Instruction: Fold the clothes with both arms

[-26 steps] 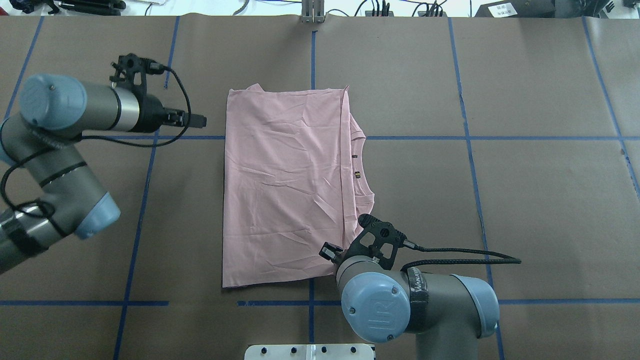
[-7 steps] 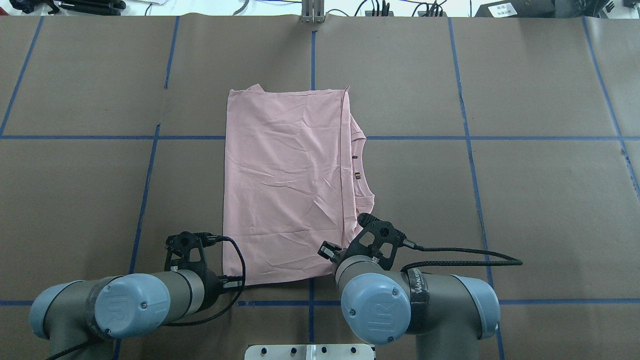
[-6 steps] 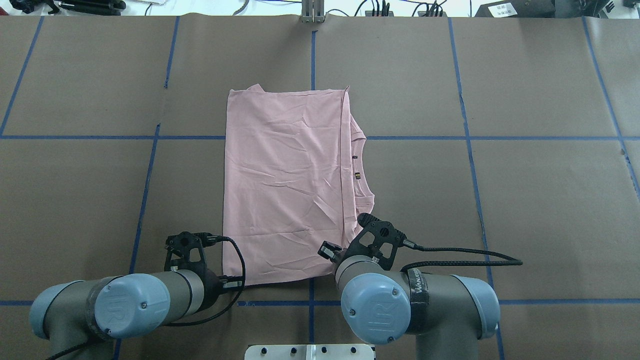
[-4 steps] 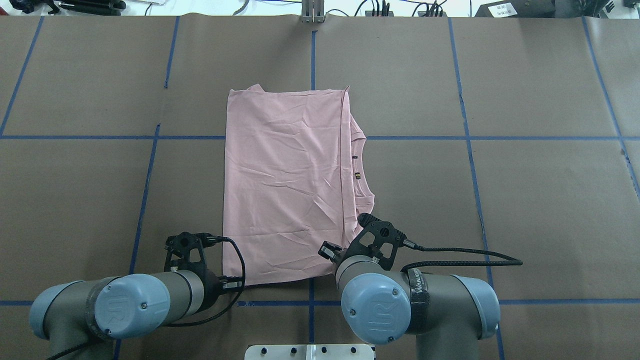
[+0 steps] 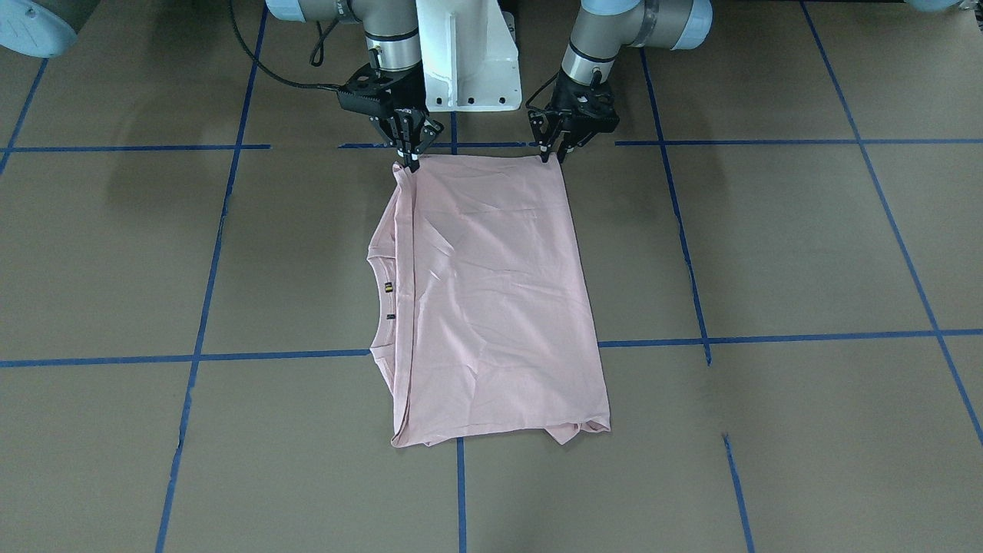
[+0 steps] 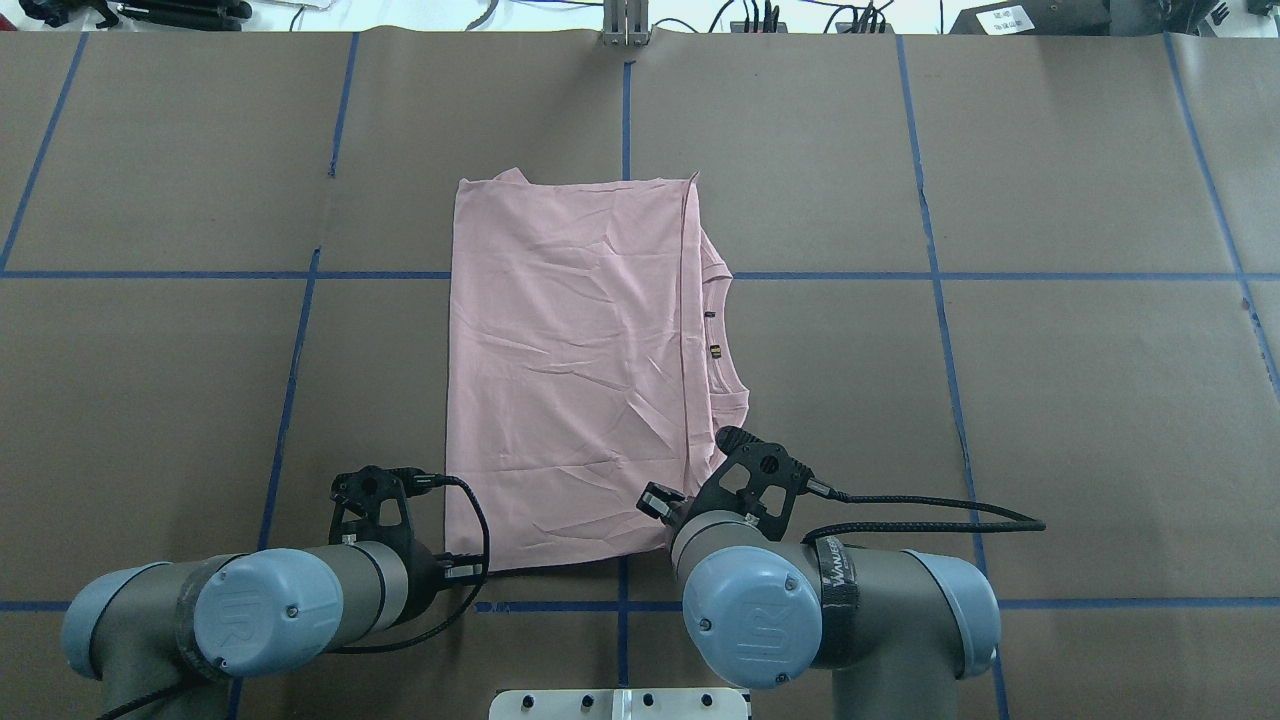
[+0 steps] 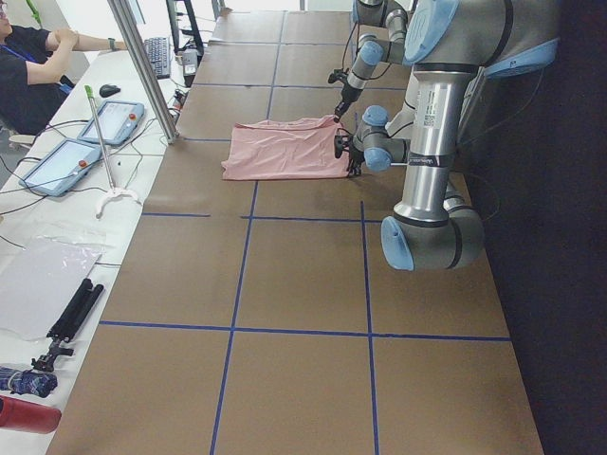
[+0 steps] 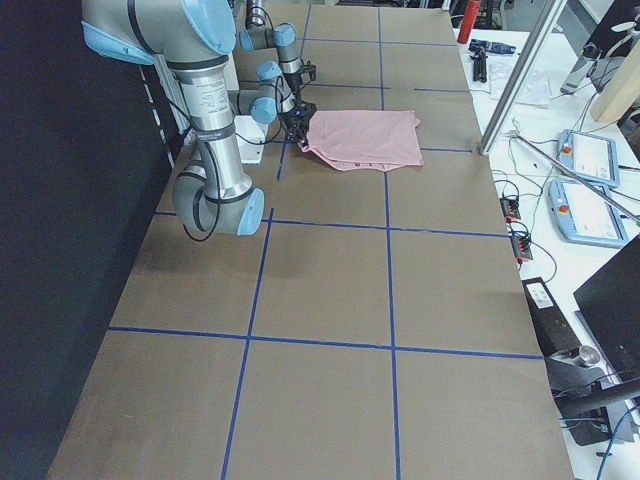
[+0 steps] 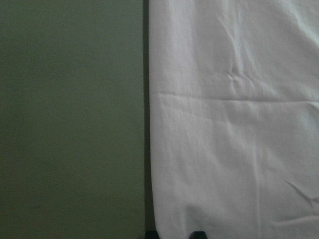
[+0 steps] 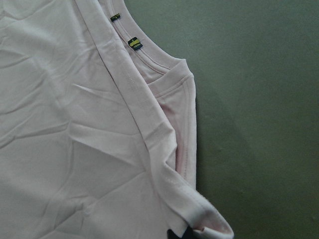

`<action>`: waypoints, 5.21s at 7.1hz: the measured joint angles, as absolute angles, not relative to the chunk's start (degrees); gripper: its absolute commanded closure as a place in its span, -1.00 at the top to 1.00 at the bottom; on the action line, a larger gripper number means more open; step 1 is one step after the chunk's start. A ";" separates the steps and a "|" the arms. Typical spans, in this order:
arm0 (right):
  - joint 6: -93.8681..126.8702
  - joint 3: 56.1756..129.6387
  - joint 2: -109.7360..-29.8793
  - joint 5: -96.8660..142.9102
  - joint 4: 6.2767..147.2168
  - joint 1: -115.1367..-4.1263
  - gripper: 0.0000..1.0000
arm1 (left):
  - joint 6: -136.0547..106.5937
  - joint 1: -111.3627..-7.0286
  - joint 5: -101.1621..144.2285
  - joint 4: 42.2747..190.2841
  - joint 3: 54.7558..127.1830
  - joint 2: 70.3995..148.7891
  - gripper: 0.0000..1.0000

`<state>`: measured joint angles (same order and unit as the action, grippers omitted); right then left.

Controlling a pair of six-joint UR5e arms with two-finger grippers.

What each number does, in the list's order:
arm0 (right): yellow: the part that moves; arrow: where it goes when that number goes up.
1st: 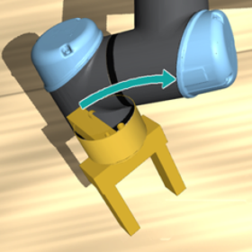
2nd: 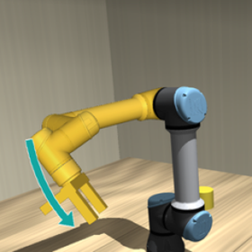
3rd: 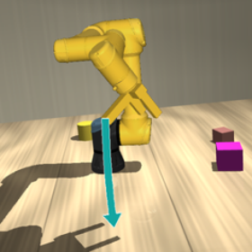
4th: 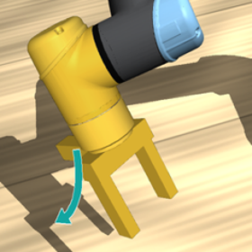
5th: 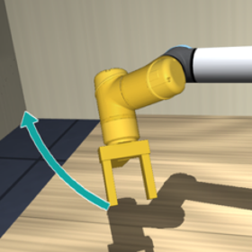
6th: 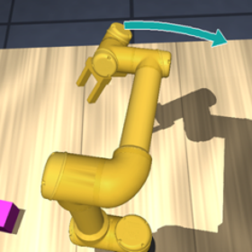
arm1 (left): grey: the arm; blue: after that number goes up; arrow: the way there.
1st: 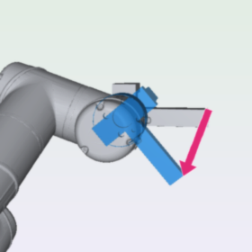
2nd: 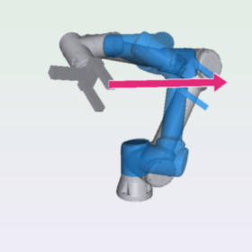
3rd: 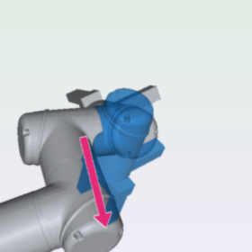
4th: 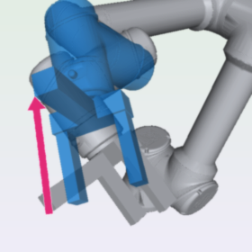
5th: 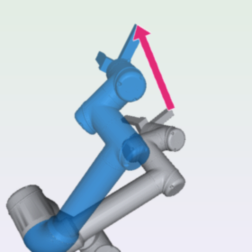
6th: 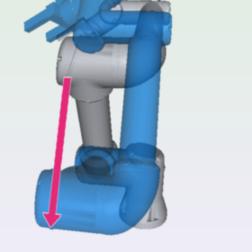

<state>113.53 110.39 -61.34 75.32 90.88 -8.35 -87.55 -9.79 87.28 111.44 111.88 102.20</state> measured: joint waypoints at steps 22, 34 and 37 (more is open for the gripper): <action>103.92 102.28 -47.68 79.32 97.73 -22.45 -1.00 | -65.55 -29.65 96.94 91.01 116.19 114.92 -1.00; 81.97 69.09 -34.03 98.46 81.01 -39.77 1.00 | -47.77 -42.81 103.00 111.44 97.88 116.39 1.00; 66.90 83.45 -45.02 105.32 88.64 -45.60 1.00 | -38.90 -47.18 106.26 110.43 101.70 111.87 1.00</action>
